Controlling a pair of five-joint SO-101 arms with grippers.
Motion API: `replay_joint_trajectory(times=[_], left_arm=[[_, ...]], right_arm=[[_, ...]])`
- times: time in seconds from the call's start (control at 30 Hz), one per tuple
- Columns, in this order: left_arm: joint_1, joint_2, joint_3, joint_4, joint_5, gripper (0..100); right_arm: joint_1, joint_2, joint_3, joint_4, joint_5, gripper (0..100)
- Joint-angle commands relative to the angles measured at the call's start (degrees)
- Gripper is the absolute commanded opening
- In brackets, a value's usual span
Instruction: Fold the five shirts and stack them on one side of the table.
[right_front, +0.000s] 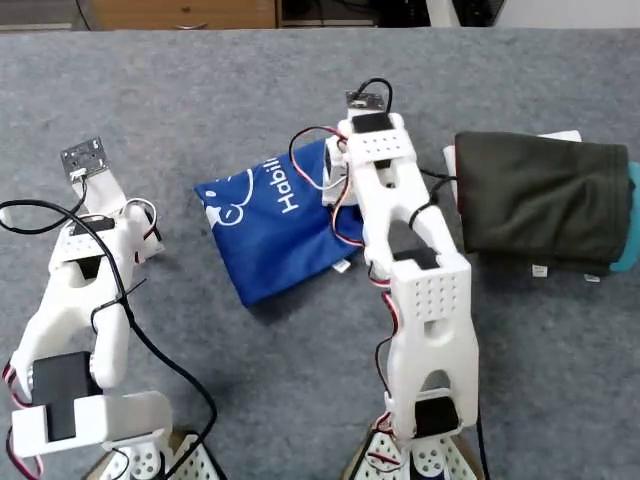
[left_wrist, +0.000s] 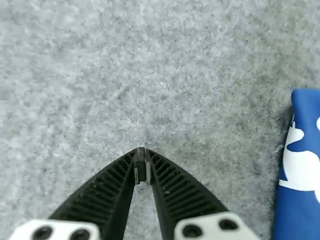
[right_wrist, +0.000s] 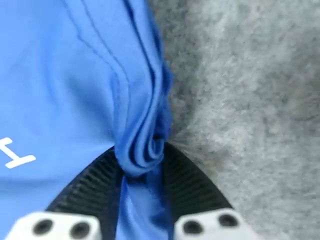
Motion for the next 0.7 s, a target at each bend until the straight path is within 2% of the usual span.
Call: replay_joint_trajectory(times=[0.0,0.1,0.23,0.37,0.67], left_arm=[[-0.6,-0.7,-0.5,-0.6,0.2,2],[-0.6,-0.7,-0.4,-0.6,0.2,2],[-0.6,-0.7,-0.4,-0.6,0.2,2],[-0.6,-0.7,-0.4,-0.6,0.2,2],[-0.6,-0.7,-0.4,-0.6,0.2,2]], right_arm=[[4.1,-0.3,-11.3,8.5,1.2,0.2],[7.3,-0.3,-24.8,16.9,4.3,0.2],[14.5,-2.8,-35.4,17.3,8.4,0.2],[22.0,-8.1,-35.8,17.2,14.2,0.2],[43.6,-12.8,-36.0,17.2,24.9,0.2]])
